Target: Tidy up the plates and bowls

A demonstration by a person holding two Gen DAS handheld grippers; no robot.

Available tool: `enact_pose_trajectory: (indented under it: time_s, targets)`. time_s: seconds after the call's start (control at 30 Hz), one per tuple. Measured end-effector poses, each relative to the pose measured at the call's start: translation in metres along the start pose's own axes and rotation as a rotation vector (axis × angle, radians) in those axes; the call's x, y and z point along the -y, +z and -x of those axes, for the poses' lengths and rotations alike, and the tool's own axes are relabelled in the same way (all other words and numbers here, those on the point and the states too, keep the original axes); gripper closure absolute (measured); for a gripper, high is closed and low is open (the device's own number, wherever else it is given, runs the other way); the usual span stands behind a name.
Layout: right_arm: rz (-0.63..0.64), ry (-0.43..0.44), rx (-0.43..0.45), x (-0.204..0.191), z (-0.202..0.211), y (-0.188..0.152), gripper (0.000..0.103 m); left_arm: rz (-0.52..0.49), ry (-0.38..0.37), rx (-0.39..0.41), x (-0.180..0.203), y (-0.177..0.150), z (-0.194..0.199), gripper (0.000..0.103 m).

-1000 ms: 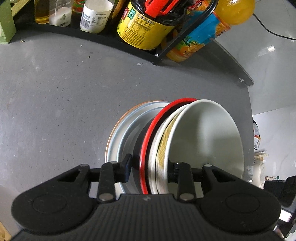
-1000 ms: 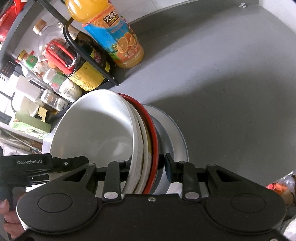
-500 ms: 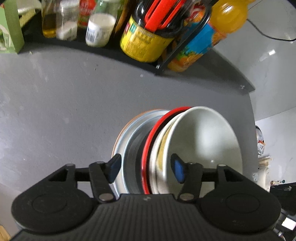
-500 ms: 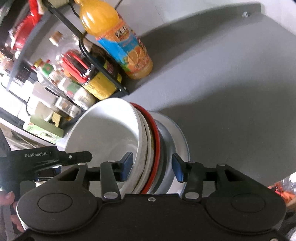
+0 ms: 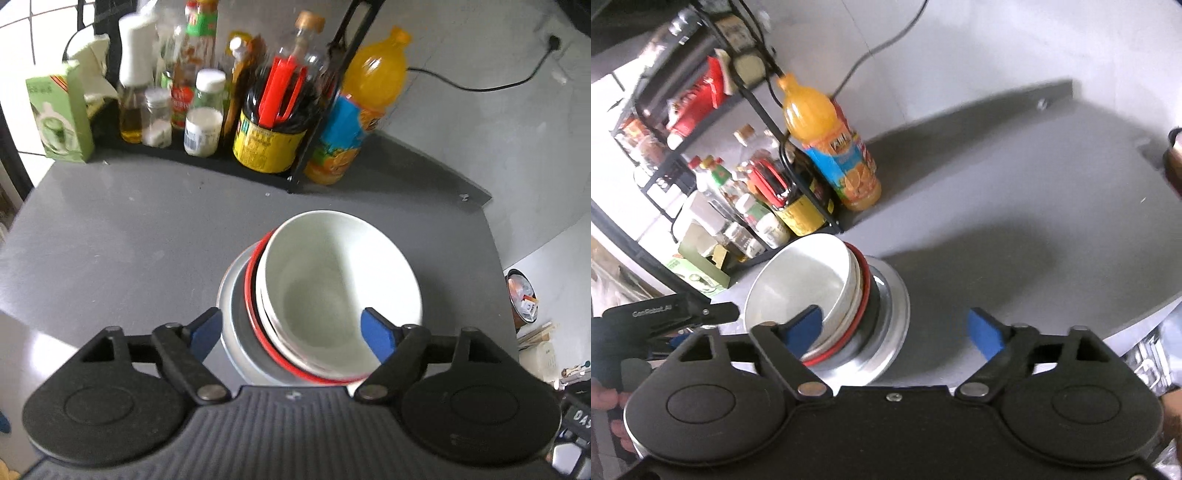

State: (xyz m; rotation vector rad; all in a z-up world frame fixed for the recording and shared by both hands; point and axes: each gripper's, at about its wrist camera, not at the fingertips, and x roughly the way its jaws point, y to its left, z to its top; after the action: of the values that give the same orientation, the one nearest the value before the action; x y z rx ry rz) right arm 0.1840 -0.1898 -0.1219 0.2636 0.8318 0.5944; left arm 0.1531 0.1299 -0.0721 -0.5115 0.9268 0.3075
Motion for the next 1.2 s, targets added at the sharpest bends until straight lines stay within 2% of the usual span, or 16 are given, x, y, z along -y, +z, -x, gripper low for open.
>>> enact_pose_trajectory:
  time_s: [0.13, 0.23, 0.4, 0.53, 0.67, 0.87, 0.97, 1.07, 1.2]
  targets:
    - [-0.018, -0.007, 0.023, 0.002, 0.032, -0.005, 0.011, -0.016, 0.024, 0.047, 0.008, -0.026, 0.032, 0.015]
    - [0.009, -0.019, 0.053, -0.005, 0.055, -0.012, 0.004, -0.032, 0.043, 0.066, 0.011, -0.044, 0.056, 0.013]
    - [0.047, -0.026, 0.071, -0.016, 0.084, -0.022, 0.0, -0.081, 0.067, 0.105, 0.016, -0.069, 0.095, 0.009]
    - [0.062, -0.021, 0.078, -0.023, 0.1, -0.03, 0.0, -0.089, 0.077, 0.13, 0.013, -0.083, 0.118, 0.007]
    - [0.082, -0.05, 0.103, -0.032, 0.113, -0.039, 0.0, -0.102, 0.088, 0.154, 0.01, -0.092, 0.133, 0.007]
    - [0.073, -0.102, 0.161, -0.053, 0.132, -0.055, 0.0, -0.133, 0.048, 0.169, -0.006, -0.098, 0.15, 0.007]
    - [0.068, -0.099, 0.185, -0.066, 0.143, -0.065, 0.0, -0.169, 0.034, 0.177, -0.014, -0.099, 0.161, 0.006]
    - [0.072, -0.127, 0.187, -0.08, 0.147, -0.075, 0.0, -0.207, 0.039, 0.178, -0.021, -0.101, 0.171, 0.006]
    - [0.081, -0.144, 0.185, -0.093, 0.152, -0.087, 0.0, -0.216, 0.002, 0.179, -0.032, -0.101, 0.185, 0.006]
